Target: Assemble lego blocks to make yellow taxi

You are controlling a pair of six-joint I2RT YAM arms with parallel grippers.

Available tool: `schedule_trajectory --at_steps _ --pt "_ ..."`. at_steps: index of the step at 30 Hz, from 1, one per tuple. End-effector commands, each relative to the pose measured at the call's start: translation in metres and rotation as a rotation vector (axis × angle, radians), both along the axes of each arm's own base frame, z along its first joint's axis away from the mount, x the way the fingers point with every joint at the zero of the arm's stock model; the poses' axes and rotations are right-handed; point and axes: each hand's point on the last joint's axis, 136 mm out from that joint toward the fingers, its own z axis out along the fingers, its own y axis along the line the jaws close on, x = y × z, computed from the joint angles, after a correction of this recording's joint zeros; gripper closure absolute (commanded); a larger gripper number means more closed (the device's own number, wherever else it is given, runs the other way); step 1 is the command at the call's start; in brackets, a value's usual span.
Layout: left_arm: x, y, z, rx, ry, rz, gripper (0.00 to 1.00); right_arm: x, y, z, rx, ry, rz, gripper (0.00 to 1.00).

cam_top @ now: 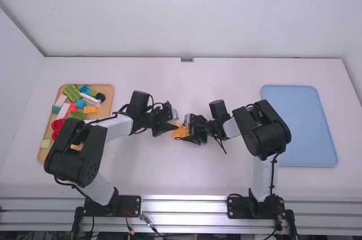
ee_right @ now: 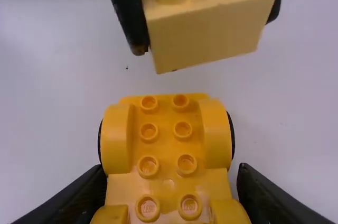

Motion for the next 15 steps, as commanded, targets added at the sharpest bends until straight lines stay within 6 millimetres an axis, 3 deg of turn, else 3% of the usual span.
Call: schedule_trajectory --at_steps 1,12,15 --pt "-0.007 -0.004 -0.005 -0.011 0.019 -0.025 0.80 0.003 0.002 -0.001 0.007 0.029 -0.011 0.32" --pt "-0.002 -0.010 -0.017 -0.026 0.059 -0.067 0.87 0.002 0.001 -0.002 0.005 0.023 -0.003 0.30" --pt "-0.003 -0.013 -0.016 -0.028 0.054 -0.106 0.89 0.001 0.002 -0.002 0.005 0.022 -0.001 0.18"
